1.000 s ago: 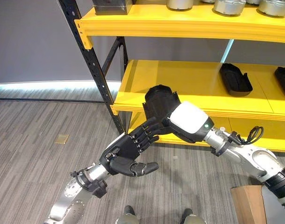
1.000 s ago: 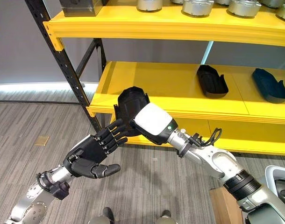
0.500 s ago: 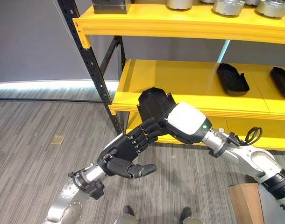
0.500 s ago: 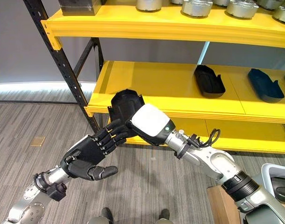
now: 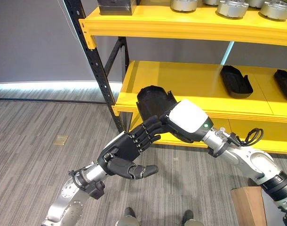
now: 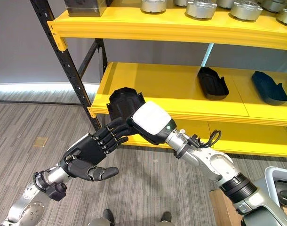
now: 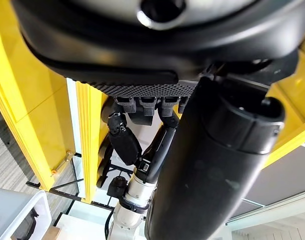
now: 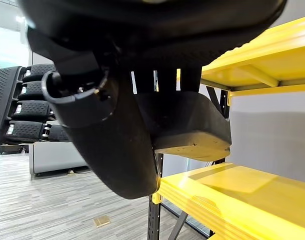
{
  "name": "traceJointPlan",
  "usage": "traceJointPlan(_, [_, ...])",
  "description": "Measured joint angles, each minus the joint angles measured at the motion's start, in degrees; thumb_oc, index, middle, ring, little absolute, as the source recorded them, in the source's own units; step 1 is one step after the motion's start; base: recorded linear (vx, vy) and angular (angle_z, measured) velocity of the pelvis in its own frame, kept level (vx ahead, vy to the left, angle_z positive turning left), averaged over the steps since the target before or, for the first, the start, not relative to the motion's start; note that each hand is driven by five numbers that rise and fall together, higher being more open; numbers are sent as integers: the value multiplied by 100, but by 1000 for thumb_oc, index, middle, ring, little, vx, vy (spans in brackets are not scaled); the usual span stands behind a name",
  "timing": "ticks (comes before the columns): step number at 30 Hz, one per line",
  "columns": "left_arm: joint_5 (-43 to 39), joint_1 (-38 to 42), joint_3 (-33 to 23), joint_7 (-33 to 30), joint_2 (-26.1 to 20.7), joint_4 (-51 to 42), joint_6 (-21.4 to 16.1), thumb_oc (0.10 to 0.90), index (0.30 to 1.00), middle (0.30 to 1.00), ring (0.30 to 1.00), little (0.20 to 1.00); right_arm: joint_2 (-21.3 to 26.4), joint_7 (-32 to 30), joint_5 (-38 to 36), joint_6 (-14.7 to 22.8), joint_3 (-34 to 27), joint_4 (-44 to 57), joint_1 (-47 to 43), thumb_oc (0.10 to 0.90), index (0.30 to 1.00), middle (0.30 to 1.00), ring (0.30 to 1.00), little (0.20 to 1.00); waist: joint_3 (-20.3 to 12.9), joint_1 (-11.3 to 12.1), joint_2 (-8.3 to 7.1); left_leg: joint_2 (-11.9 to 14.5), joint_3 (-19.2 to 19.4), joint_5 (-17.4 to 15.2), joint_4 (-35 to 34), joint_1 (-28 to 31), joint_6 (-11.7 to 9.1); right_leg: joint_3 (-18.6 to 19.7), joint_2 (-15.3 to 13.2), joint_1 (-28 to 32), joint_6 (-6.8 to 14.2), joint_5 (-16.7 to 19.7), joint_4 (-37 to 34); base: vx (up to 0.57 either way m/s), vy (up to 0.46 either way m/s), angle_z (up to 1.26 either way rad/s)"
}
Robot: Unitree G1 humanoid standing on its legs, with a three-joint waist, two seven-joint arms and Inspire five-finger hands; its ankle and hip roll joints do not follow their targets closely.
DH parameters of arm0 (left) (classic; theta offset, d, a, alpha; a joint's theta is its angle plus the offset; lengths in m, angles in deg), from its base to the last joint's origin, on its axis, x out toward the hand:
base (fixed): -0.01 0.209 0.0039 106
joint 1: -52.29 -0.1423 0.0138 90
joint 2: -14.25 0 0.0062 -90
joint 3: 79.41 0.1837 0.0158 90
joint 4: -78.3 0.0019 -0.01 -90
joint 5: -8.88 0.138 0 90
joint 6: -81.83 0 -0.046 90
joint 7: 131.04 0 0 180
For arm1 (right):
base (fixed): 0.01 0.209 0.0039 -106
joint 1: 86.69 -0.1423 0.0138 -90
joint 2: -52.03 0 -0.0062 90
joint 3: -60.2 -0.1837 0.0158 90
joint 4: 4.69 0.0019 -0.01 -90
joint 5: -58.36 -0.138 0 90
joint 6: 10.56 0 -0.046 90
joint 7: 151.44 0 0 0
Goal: Move parts from the plastic box to the shelf.
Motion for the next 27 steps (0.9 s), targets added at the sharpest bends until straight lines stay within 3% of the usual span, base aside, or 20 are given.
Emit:
traceJointPlan(13, [-7, -1, -10, 243, 0, -56, 338, 900, 1000, 1000, 1000, 1000, -145, -258, -173, -236, -227, -79, 30, 400, 300, 300, 300, 300, -3, -75, 5, 36, 62, 11, -58, 116, -16, 86, 58, 65, -5, 3, -58, -1, -96, -2])
traceJointPlan(14, [-1, 6, -10, 242, 1, -61, 393, 900, 1000, 1000, 1000, 1000, -267, -372, -390, -445, -408, -75, 59, 400, 300, 300, 300, 300, -57, -207, 133, 29, 75, 13, -78, 122, -16, 101, 59, 60, -6, 4, -62, 0, 0, 0])
traceJointPlan(15, [0, 6, -10, 242, 1, -60, 393, 900, 1000, 1000, 1000, 1000, -267, -372, -390, -445, -408, -74, 59, 400, 300, 300, 300, 300, -57, -207, 133, 29, 75, 13, -78, 122, -16, 101, 59, 60, -6, 4, -63, 0, 0, 0])
traceJointPlan(16, [13, -88, -17, 240, 351, 198, 379, 900, 1000, 1000, 1000, 1000, -251, 645, -1799, -378, -551, 3, 147, 400, 300, 300, 300, 300, -162, -170, 153, 0, 110, 58, -199, 131, -26, -9, 60, 81, 12, 69, -209, 0, 0, 0])
traceJointPlan(19, [18, -186, 42, -32, 1006, 944, 481, 900, 1000, 1000, 1000, 1000, -236, 1487, -2921, -436, -616, -1, 335, 400, 300, 300, 300, 300, -244, -156, 159, -54, 102, 209, -499, 243, -48, -84, 134, 238, 19, 226, -575, -20, -25, 6])
traceJointPlan(27, [24, -456, 80, -179, 1060, 1160, 587, 900, 1000, 1000, 1000, 1000, -313, 1795, -3078, -584, -602, -16, 683, 400, 300, 300, 300, 300, -274, -148, 90, -54, 91, 329, -694, 330, -69, -113, 212, 357, 17, 297, -727, 1, -2, 0])
